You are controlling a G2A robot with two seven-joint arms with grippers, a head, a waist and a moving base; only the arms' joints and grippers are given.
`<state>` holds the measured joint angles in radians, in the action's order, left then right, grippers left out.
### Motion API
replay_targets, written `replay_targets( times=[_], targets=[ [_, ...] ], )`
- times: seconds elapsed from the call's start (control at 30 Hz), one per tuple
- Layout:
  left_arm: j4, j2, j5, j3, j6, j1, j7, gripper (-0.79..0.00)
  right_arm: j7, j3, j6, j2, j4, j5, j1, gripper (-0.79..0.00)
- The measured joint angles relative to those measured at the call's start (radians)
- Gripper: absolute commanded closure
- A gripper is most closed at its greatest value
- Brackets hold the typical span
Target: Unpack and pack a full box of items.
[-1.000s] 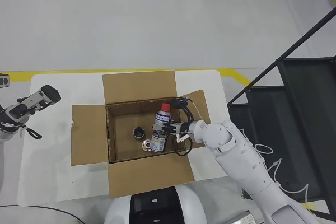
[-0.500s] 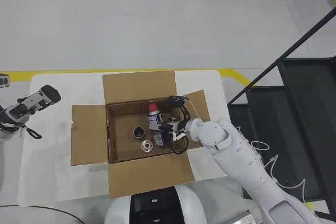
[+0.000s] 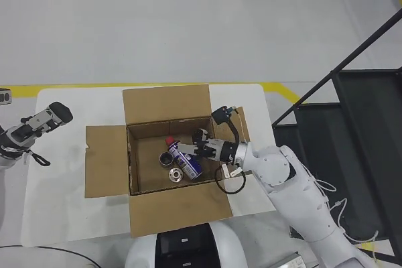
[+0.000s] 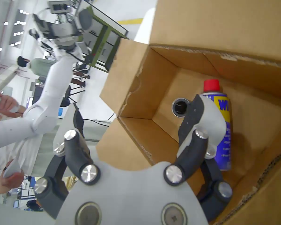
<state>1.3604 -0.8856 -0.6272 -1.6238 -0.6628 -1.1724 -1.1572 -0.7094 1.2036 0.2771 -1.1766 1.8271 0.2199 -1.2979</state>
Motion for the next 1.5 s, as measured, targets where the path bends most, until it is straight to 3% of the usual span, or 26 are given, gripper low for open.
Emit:
replay_targets(
  times=[0.17,0.23,0.53,0.77,0.9,1.0,1.17,1.33,1.5],
  targets=[
    [0.001,0.0,0.007,-0.002,0.004,-0.003,0.009,-0.785,0.069,0.113,0.144,0.012,0.02,-0.153,-0.068,-0.785],
    [0.001,0.0,0.044,-0.012,0.006,-0.01,0.061,-0.785,0.094,0.162,0.177,0.017,0.023,-0.184,-0.096,-0.785],
    [-0.096,-0.011,0.159,0.031,-0.025,-0.002,0.178,-0.785,0.173,0.311,0.222,0.031,0.015,-0.249,-0.197,-0.785],
    [-0.229,-0.018,0.208,0.102,-0.009,0.046,0.131,-0.785,0.143,0.326,0.252,0.035,0.018,-0.331,-0.244,-0.785],
    [-0.286,-0.009,0.183,0.113,0.072,0.074,-0.014,-0.785,0.1,0.338,0.242,0.04,0.009,-0.322,-0.255,-0.785],
    [-0.347,0.001,0.204,0.105,0.101,0.101,-0.093,-0.785,0.131,0.369,0.213,0.043,0.0,-0.276,-0.266,-0.785],
    [-0.393,-0.002,0.198,0.133,0.096,0.117,-0.097,-0.785,0.232,0.406,0.175,0.044,0.001,-0.175,-0.315,-0.785],
    [-0.42,-0.023,0.085,0.189,0.098,0.124,-0.098,-0.785,0.29,0.41,0.098,0.042,-0.04,-0.105,-0.348,-0.785],
    [-0.448,-0.038,-0.023,0.216,0.093,0.14,-0.093,-0.785,0.269,0.385,0.061,0.041,-0.068,-0.113,-0.354,-0.785]
  ],
)
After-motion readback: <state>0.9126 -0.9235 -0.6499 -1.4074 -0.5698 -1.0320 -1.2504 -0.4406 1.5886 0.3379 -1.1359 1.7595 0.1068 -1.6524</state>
